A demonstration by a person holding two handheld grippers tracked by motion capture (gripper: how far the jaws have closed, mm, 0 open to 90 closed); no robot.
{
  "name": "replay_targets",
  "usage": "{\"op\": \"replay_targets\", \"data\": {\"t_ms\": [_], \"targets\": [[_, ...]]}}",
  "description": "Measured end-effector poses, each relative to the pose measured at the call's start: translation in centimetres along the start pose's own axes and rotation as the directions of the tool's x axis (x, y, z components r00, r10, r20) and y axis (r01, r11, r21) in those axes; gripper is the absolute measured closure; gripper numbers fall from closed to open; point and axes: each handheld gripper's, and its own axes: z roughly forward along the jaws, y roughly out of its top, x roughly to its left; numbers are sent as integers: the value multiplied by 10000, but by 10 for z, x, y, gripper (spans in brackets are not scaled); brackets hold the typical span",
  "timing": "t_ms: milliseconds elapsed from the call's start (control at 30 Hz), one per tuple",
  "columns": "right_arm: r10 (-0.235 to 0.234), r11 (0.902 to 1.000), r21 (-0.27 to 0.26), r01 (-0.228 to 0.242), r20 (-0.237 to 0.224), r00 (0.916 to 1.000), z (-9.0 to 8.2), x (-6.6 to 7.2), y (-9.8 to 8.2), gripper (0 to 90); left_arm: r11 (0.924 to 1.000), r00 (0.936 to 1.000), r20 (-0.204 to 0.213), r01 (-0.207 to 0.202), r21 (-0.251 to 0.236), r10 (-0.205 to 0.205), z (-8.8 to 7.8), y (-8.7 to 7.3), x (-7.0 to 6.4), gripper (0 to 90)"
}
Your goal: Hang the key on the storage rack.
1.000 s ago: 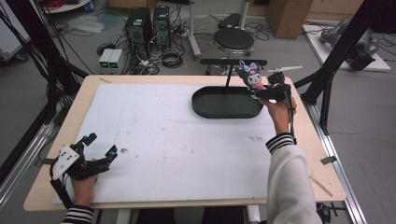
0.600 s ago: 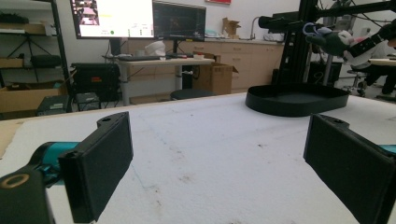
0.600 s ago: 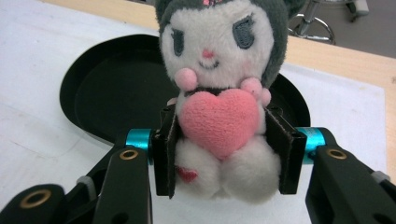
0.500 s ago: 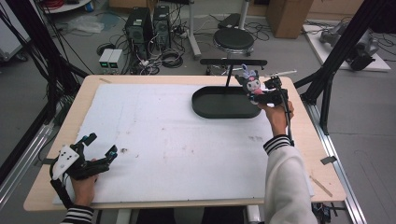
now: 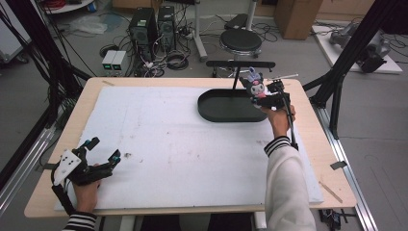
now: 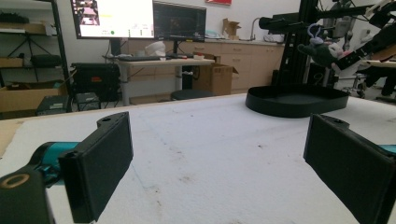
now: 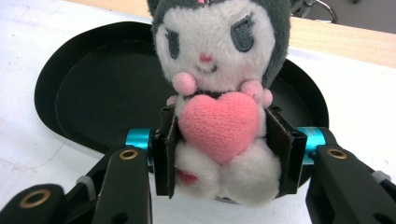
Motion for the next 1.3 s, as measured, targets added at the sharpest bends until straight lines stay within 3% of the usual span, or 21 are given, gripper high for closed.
{"op": "replay_targets", "data": {"t_ms": [67,100,133,233,367,500,667,800,833,900,933,1067,1167,1300], "targets": [[-148,9999,30,148,-200,9997,3,0,0,419,10000,10000,2,-7,2,7,0,0,0,86],[-97,9999,59,99,-259,9996,6,1,-1,215,10000,10000,-1,3,-3,-3,0,0,0,86],[-32,9999,98,33,-95,9999,8,3,-1,104,10000,10000,-11,12,-9,-12,0,0,0,86],[-421,9989,221,419,60,9991,6,8,-4,9,10000,10000,-12,33,-16,-33,0,0,0,86],[-341,9961,-843,279,-734,9967,-12,10,-10,5,10000,10000,-14,-22,-68,22,-1,0,0,86],[-624,9852,-1653,453,-997,9931,-35,9,-18,5,10000,10000,-11,-11,-83,11,0,0,-1,86],[-1032,9603,-2734,556,-1629,9812,-63,6,-40,5,9999,10000,-1,-80,-68,80,0,0,-1,86],[-1486,9258,-3729,627,-2062,9672,-77,4,-69,5,9999,10000,-7,-73,-73,73,-1,0,-1,86],[-1505,9288,-3644,672,-2052,9671,-79,5,-75,5,9999,10000,2,-83,-87,83,-1,0,-1,86],[-1713,8979,-4339,743,-1888,9670,-82,6,-91,5,9999,10000,-7,-75,-88,75,-1,0,-1,86],[-1763,8879,-4548,693,-1972,9644,-82,5,-99,5,9999,10000,-7,-79,-78,79,-1,0,-1,86],[-1916,8658,-4957,684,-2020,9605,-81,6,-128,5,9999,10000,-6,-78,-76,78,-1,0,-1,86],[-2053,8559,-5111,792,-1952,9590,-79,7,-149,5,9999,10000,-24,-79,-73,79,0,0,-1,86],[-2189,8361,-5421,842,-1889,9573,-77,9,-164,5,9999,10000,-23,-76,-70,76,0,0,-1,86]]}}
